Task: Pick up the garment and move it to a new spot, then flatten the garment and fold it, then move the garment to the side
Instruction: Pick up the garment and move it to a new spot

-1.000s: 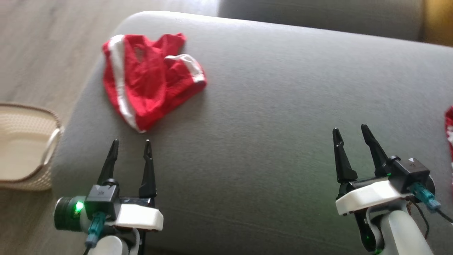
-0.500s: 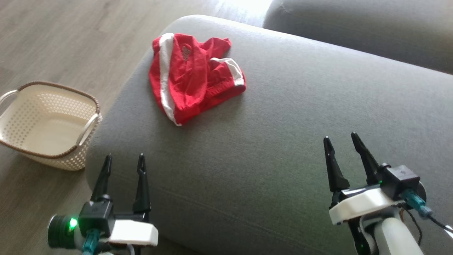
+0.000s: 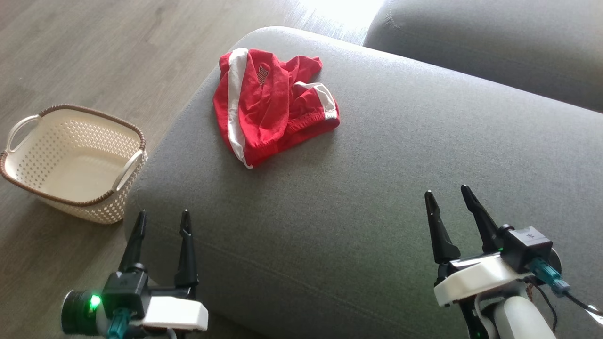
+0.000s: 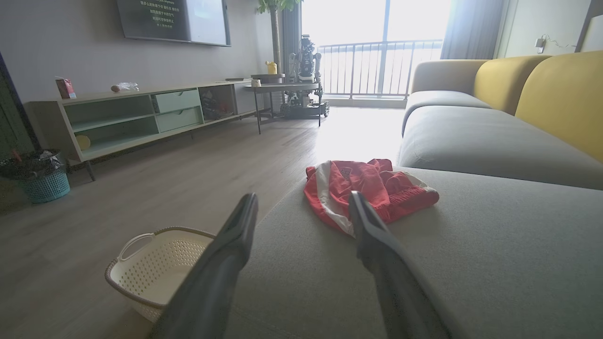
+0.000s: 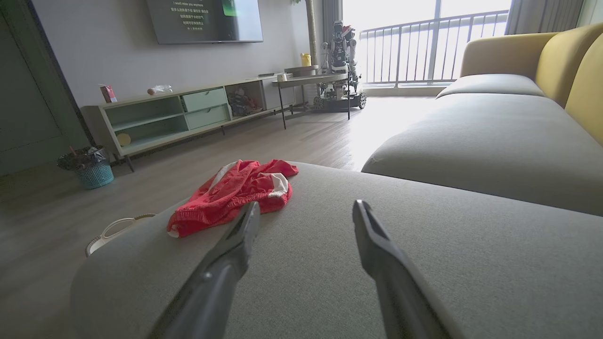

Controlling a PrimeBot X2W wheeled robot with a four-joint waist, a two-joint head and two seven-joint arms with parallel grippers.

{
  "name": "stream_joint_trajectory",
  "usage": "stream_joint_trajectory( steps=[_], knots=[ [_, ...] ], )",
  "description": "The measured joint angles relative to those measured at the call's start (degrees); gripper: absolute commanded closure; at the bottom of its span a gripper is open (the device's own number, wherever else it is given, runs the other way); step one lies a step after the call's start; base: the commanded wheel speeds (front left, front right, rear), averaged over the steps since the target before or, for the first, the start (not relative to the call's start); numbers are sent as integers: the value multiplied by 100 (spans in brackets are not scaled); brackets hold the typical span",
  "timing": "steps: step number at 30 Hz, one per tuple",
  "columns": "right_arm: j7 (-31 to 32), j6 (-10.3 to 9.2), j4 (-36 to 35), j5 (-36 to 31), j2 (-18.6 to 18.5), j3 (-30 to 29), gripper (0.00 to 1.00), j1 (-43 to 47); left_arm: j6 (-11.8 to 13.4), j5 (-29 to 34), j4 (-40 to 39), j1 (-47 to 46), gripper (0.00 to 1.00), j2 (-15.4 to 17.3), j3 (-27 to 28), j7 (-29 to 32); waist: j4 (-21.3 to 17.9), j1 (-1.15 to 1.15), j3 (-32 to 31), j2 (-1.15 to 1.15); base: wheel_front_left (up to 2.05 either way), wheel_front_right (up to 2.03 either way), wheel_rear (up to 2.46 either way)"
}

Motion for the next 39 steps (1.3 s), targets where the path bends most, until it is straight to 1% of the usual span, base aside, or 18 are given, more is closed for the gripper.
stream_joint_trajectory(
  steps=[13, 17, 22, 25, 26, 28, 33, 35, 37, 39],
  knots=[
    [0, 0, 10, -2, 0, 136, 0, 15, -49, -21, 48, -7, 0, -15, 126, 0, 35, 0, 110, 0, 0, 0, 0],
    [0, 0, -5, -132, 0, 151, 0, -43, -125, -74, 98, -115, 0, -31, 149, 0, 2, 0, 304, 0, 0, 0, 0],
    [0, 0, -78, -426, -1, 130, 0, -404, -204, -181, 62, -647, 0, -37, 466, 0, -172, 0, 732, 0, 0, 0, 0],
    [0, 0, -172, -531, -2, 87, 0, -586, -379, -183, 219, -1017, 0, 57, 572, 0, -295, 0, 985, 0, 0, 0, 0],
    [0, 0, -172, -531, -2, 87, 0, -586, -379, -183, 219, -1017, 0, 57, 572, 0, -295, 0, 985, 0, 0, 0, 0],
    [2, 0, -252, -619, -3, 70, 0, -670, -547, -301, 475, -1319, 0, 114, 683, 0, -376, 0, 1163, 0, 0, 0, 0],
    [129, 0, -566, -846, -4, 75, 0, -823, -1057, -611, 1512, -2271, 0, 326, 789, 1, -571, 0, 1622, 0, 0, 0, 0],
    [210, 0, -724, -931, -5, 82, 0, -918, -1205, -725, 1939, -2731, 0, 407, 770, 52, -649, 0, 1795, 0, 0, 0, 0],
    [304, 0, -883, -1004, -7, 100, 0, -1023, -1374, -809, 2332, -3218, 0, 523, 637, 299, -730, 1, 1954, 0, 0, 0, 0],
    [377, 0, -1032, -1038, -10, 109, 0, -1106, -1449, -980, 2660, -3700, 0, 584, 500, 548, -808, 1, 2097, 0, 0, 0, 0]
  ],
)
